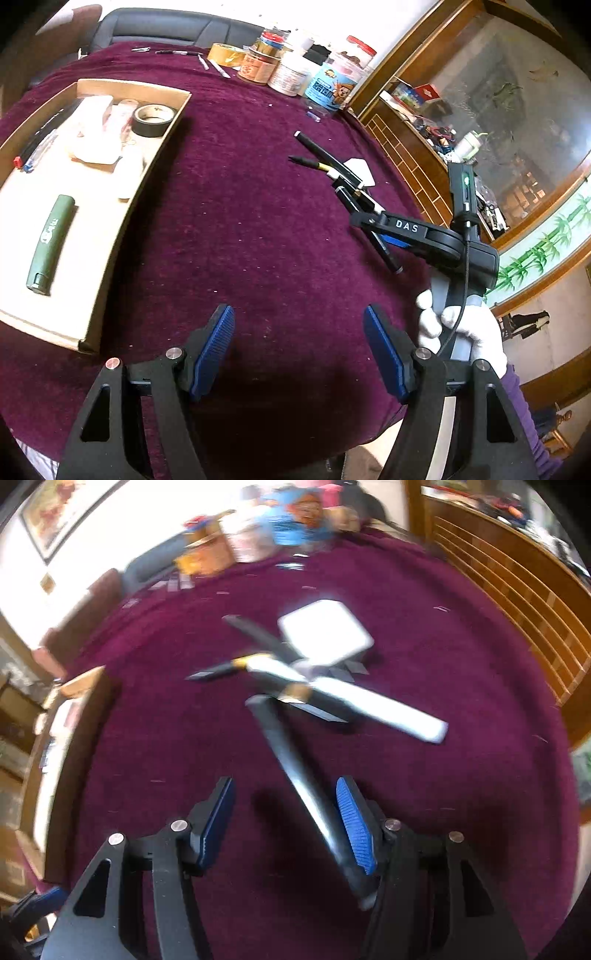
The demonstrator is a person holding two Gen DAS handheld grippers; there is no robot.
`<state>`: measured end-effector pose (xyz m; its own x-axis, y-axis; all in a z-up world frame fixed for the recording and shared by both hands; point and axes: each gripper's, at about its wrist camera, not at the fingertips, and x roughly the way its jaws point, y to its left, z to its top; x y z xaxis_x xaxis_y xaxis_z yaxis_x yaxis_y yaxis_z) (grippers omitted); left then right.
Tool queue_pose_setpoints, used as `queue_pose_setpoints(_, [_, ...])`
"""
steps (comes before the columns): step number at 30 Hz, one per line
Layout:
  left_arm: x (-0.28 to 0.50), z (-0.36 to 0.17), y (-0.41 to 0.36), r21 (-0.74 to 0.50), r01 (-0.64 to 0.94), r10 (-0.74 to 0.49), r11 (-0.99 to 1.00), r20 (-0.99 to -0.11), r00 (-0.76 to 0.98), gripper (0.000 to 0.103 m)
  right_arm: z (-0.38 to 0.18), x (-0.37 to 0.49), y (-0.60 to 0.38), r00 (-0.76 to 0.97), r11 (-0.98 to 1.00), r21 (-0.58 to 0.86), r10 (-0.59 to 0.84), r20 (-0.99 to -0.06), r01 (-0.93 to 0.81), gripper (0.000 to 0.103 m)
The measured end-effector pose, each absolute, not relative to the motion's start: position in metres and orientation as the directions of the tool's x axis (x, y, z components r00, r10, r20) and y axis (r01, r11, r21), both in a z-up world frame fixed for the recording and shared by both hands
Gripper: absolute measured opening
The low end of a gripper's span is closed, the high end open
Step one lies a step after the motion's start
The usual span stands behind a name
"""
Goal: Organize rigid objects
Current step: 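Move both tools back over the table toward the black marker and lipstick, then grasp the thick black marker with the left tool while the right tool grasps the black lipstick tube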
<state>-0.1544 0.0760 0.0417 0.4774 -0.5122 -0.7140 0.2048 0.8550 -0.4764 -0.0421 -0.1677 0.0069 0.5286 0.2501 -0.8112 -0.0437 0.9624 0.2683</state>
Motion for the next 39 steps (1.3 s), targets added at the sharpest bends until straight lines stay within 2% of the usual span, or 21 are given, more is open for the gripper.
queue_pose_setpoints(2, [-0.154, 0.039, 0.080, -0.474, 0.196, -0.506, 0.858, -0.717, 0.479, 0.066, 0.009, -0.045, -0.147, 0.469, 0.915, 0.371, 0.401, -0.787, -0.159, 0.056])
queue_pose_setpoints(3, [-0.154, 0.038, 0.081, -0.477, 0.193, -0.507, 0.858, -0.718, 0.477, 0.066, 0.014, -0.048, -0.141, 0.462, 0.906, 0.379, 0.422, -0.780, -0.189, 0.056])
queue_pose_setpoints(5, [-0.149, 0.036, 0.082, -0.479, 0.188, -0.506, 0.857, -0.720, 0.474, 0.066, 0.030, -0.052, -0.140, 0.525, 0.931, 0.306, 0.365, -0.769, -0.199, 0.056])
queue_pose_setpoints(8, [-0.146, 0.030, 0.081, -0.490, 0.189, -0.517, 0.851, -0.723, 0.458, 0.066, 0.043, -0.047, -0.167, 0.597, 0.963, 0.245, 0.260, -0.759, -0.109, 0.057])
queue_pose_setpoints(12, [-0.143, 0.027, 0.077, -0.497, 0.197, -0.529, 0.845, -0.724, 0.443, 0.066, 0.039, -0.028, -0.195, 0.599, 0.985, 0.174, 0.144, -0.788, -0.008, 0.056])
queue_pose_setpoints(18, [-0.144, 0.026, 0.076, -0.493, 0.199, -0.527, 0.847, -0.728, 0.439, 0.066, 0.023, 0.001, -0.184, 0.597, 0.989, 0.149, 0.133, -0.791, -0.023, 0.056])
queue_pose_setpoints(19, [-0.144, 0.027, 0.076, -0.490, 0.198, -0.524, 0.849, -0.729, 0.441, 0.066, 0.018, 0.004, -0.182, 0.585, 0.986, 0.164, 0.148, -0.798, -0.026, 0.059])
queue_pose_setpoints(21, [-0.145, 0.029, 0.079, -0.485, 0.202, -0.521, 0.851, -0.727, 0.448, 0.066, 0.015, 0.003, -0.172, 0.573, 0.980, 0.189, 0.189, -0.798, -0.060, 0.058])
queue_pose_setpoints(23, [-0.144, 0.033, 0.083, -0.482, 0.202, -0.517, 0.853, -0.722, 0.460, 0.066, 0.012, -0.003, -0.163, 0.477, 0.927, 0.340, 0.373, -0.796, -0.158, 0.057])
queue_pose_setpoints(24, [-0.142, 0.034, 0.085, -0.481, 0.201, -0.515, 0.854, -0.719, 0.467, 0.066, 0.013, -0.007, -0.160, 0.464, 0.917, 0.360, 0.398, -0.791, -0.173, 0.056])
queue_pose_setpoints(28, [-0.131, 0.038, 0.089, -0.474, 0.193, -0.504, 0.859, -0.719, 0.479, 0.066, 0.024, -0.019, -0.158, 0.573, 0.976, 0.173, 0.216, -0.791, -0.129, 0.056])
queue_pose_setpoints(32, [-0.123, 0.037, 0.090, -0.460, 0.182, -0.487, 0.869, -0.731, 0.478, 0.066, 0.018, -0.015, -0.155, 0.570, 0.983, 0.167, 0.181, -0.801, -0.076, 0.056])
queue_pose_setpoints(36, [-0.118, 0.038, 0.088, -0.432, 0.172, -0.459, 0.885, -0.750, 0.476, 0.066, 0.006, -0.010, -0.147, 0.563, 0.974, 0.221, 0.206, -0.800, -0.043, 0.057])
queue_pose_setpoints(38, [-0.115, 0.041, 0.085, -0.404, 0.178, -0.438, 0.897, -0.761, 0.478, 0.066, 0.001, -0.007, -0.135, 0.572, 0.985, 0.160, 0.167, -0.803, -0.063, 0.055])
queue_pose_setpoints(39, [-0.113, 0.043, 0.083, -0.389, 0.182, -0.427, 0.903, -0.766, 0.481, 0.066, 0.000, -0.008, -0.130, 0.573, 0.989, 0.126, 0.149, -0.806, -0.079, 0.048])
